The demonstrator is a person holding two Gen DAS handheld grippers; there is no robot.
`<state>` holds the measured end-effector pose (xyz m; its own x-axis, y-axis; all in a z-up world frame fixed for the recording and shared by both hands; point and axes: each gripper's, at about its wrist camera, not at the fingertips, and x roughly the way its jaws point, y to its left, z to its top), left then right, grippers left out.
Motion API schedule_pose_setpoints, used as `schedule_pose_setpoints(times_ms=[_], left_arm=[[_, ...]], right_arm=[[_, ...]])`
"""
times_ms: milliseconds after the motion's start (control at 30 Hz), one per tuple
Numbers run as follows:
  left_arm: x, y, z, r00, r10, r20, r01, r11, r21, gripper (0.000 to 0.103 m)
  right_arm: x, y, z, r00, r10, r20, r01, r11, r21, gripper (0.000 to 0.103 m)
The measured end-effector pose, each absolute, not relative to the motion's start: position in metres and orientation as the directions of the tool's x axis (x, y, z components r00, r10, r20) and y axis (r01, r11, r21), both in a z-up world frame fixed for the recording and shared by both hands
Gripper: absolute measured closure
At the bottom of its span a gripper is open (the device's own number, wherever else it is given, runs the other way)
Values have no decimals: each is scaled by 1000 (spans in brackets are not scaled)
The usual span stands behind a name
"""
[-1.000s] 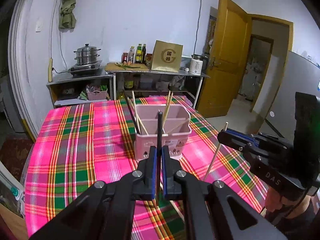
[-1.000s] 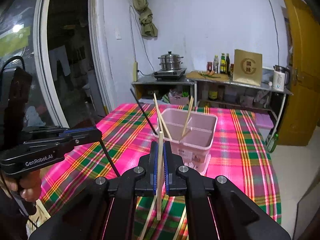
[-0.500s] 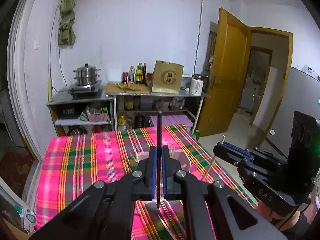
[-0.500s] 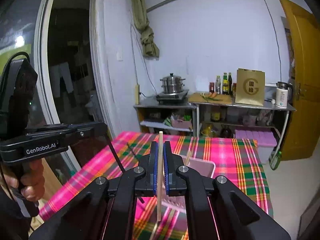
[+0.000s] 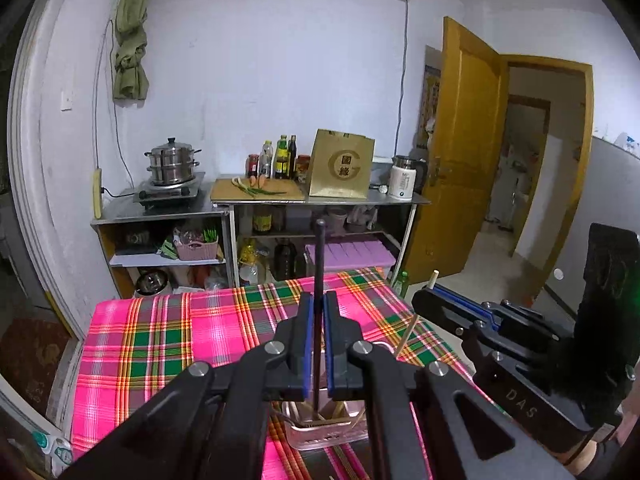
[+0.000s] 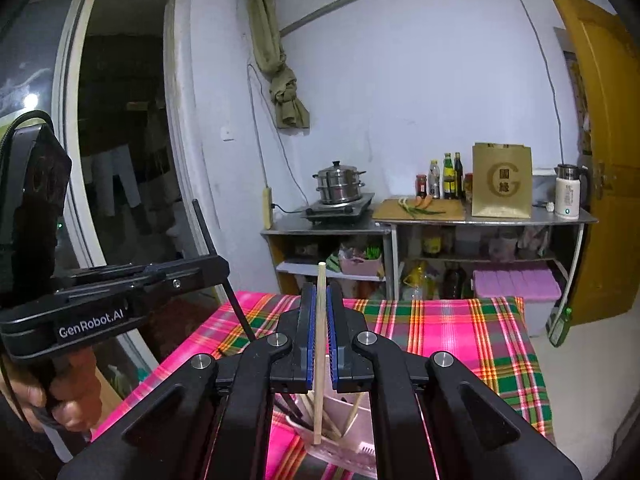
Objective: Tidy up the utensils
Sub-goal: 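Open the right tool over the basket while the left tool releases its chopstick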
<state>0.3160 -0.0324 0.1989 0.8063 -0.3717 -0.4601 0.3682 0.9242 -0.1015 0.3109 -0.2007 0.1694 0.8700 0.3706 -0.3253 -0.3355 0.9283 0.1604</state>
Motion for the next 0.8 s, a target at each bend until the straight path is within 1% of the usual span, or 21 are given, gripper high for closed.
schedule_pose_setpoints(times_ms=[233, 567, 800], left_arm=[[340, -37, 170, 783, -372, -499, 364, 924, -117, 98], [357, -41, 130, 736, -365, -570, 359, 924, -129, 98], [358, -42, 116, 712, -361, -602, 351, 926, -139, 98]], right_arm=[[333, -201, 147, 861, 367, -353, -326, 929, 173, 98], [349, -197, 107, 824, 367, -433, -324, 930, 171, 98], [352, -198, 91, 797, 368, -479, -324, 930, 176, 98]])
